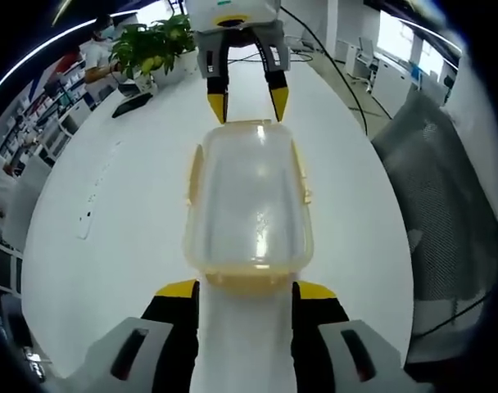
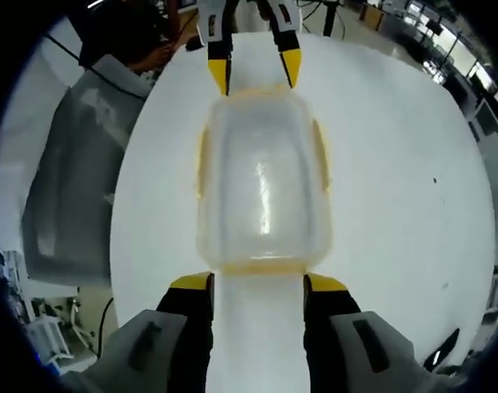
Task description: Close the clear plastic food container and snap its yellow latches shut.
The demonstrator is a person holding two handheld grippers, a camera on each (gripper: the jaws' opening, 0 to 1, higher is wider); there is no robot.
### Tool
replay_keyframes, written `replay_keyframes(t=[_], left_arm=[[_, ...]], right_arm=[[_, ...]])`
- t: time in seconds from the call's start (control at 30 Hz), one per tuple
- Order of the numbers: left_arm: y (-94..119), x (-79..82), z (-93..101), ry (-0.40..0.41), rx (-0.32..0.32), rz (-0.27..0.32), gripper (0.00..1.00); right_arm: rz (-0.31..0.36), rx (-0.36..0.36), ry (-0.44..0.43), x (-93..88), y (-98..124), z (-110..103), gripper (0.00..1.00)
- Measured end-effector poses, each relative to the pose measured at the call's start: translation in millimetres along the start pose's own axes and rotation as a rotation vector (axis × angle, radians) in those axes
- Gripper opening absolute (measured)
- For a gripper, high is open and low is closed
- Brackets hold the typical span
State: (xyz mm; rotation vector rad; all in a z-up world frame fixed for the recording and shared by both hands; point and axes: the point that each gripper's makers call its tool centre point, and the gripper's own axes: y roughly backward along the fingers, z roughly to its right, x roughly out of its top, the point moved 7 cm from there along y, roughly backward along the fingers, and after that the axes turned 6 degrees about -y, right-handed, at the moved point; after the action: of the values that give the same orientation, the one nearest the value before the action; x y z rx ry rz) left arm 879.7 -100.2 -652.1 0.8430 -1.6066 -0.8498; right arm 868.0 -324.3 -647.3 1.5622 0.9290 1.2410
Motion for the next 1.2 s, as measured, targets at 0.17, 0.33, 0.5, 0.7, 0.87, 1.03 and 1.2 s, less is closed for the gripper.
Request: replay_keyframes(t=[0.17, 0.33, 0.5, 0.7, 0.87, 1.03, 1.2], left_arm=[[9, 3.8, -0.4, 0.029, 0.037, 0.004, 0.38], [16, 6.6, -0.3, 0.069, 0.078, -0.005, 0.37], [22, 11.0, -0.9, 0.166, 0.127, 0.017, 0.35], [25, 12.8, 1.6, 0.33, 0.171, 0.036, 0.31], [22, 12.4, 7.7, 0.421, 0.181, 0.071, 0.29], [16, 6.6, 13.6, 0.54, 0.216, 0.081, 0.28], [15, 5.6, 12.4, 0.679, 0.244, 0.144, 0.26]], right_arm=[[0.045, -0.021, -0.046, -0.1, 11, -1, 0.36], [0.071, -0.047, -0.086, -2.6, 18, -3, 0.35], [0.127, -0.076, -0.156, -3.0, 21, -6, 0.36], [0.234, -0.131, -0.26, -1.8, 20, -7, 0.33], [0.288, -0.189, -0.339, -4.7, 17, -7, 0.3], [0.356, -0.202, -0.426, -4.7, 15, -13, 0.27], [0.375, -0.22, -0.471, -8.3, 9, -18, 0.26]])
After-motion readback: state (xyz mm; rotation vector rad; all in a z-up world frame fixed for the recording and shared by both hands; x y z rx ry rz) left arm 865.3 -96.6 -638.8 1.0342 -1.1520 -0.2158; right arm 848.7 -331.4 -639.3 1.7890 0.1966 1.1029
